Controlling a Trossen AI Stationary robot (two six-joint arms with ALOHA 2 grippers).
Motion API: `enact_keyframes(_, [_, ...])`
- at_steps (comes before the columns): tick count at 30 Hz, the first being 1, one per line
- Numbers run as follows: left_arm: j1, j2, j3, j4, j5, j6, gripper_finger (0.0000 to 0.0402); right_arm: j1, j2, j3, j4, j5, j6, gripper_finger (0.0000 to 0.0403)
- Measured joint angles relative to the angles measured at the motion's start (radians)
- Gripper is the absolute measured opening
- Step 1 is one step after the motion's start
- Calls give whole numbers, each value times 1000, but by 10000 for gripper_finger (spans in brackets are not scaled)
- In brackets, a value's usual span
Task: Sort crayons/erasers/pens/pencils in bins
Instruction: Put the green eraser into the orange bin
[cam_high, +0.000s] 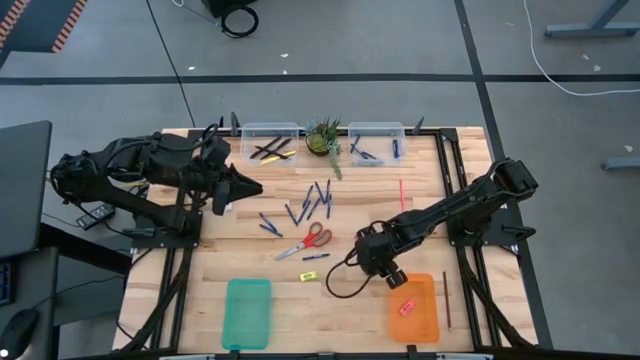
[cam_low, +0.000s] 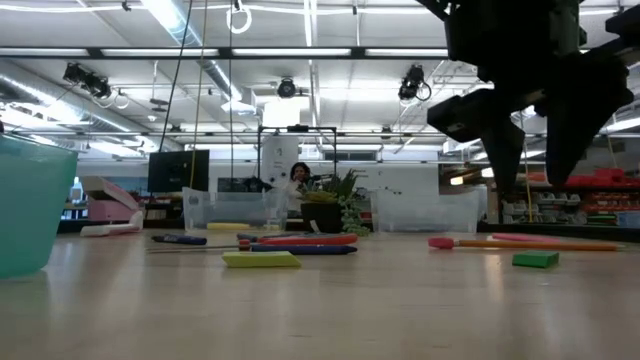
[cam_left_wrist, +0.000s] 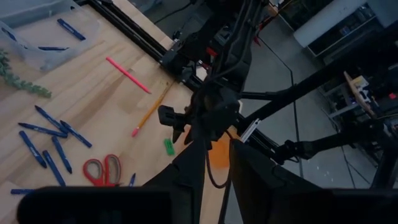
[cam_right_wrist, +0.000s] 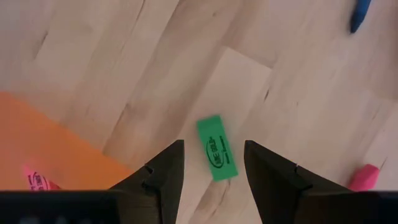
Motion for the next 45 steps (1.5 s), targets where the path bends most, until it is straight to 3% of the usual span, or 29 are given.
enact_keyframes(3, [0, 0, 0, 0, 0, -1, 80, -7, 21, 6, -4, -7, 4, 173])
enact_keyframes(8, [0, 0, 0, 0, 0, -7, 80, -34, 134, 90, -63, -105, 34, 176])
enact_keyframes(16, [-6, 0, 0, -1, 0, -43, 80, -35, 301, 216, -157, -71, 20, 191])
enact_keyframes(24, [-29, 0, 0, -10, 0, -45, 82, 8, 299, 214, -182, 44, -47, 191])
enact_keyframes(37, [-29, 0, 0, -17, 0, -69, 80, 15, 293, 159, -121, 131, -49, 190])
enact_keyframes(45, [-29, 0, 0, -17, 0, -72, 79, 9, 295, 172, -118, 145, -17, 156])
